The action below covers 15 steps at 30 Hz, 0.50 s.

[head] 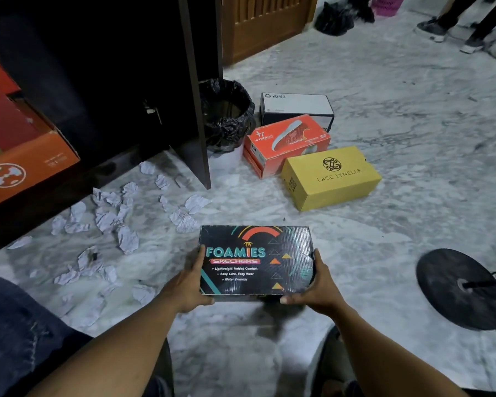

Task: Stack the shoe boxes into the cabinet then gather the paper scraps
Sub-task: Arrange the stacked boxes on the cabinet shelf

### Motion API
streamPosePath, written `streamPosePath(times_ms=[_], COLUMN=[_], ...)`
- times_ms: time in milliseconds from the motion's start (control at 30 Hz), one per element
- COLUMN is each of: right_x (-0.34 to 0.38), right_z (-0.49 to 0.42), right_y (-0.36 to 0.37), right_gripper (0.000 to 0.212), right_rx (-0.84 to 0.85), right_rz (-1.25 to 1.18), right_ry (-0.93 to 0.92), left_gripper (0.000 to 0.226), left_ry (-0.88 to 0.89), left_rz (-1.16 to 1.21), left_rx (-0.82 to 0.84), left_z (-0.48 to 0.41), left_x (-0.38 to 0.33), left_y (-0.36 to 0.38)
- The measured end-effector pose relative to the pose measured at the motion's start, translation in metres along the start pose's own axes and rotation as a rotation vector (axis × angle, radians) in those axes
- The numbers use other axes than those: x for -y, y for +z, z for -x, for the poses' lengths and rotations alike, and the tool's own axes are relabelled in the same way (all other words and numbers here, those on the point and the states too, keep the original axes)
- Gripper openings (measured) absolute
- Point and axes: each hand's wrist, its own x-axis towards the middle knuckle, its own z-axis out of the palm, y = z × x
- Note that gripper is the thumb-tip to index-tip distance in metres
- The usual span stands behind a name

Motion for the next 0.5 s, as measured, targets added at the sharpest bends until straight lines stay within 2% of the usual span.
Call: streamPosePath(times_ms=[133, 233, 300, 367, 500], right_x=[0.009, 0.020, 0.036, 0.054, 0.114], right_z=[0.006, 0.012, 0.015, 0.018, 0.012], right_y=[-0.001, -0.001, 0.004, 0.008, 0.019], right_gripper=[0.125, 0.112, 0.108, 0.105, 0.105], right_rx=[0.018, -0.031, -0.051, -0.059, -0.015], right_rz=[-0.105, -0.074, -0.073, -0.067, -0.082], right_ry=[0.021, -0.008, -0.038, -0.094, -0.225], left_gripper=[0.150, 0.129, 0.121, 0.121, 0.113], left_ry=[-0.083, -0.069, -0.058, -0.053, 0.010], left_rz=[0.182, 0.242, 0.246, 0.275, 0.344], left_rx=[0.005, -0.048, -0.112, -0.201, -0.447], left_z=[-0.002, 0.007, 0.017, 0.033, 0.088], left_x=[0.007, -0.002, -0.004, -0.002, 0.004], left_y=[0.006, -0.011, -0.024, -0.043, -0.103])
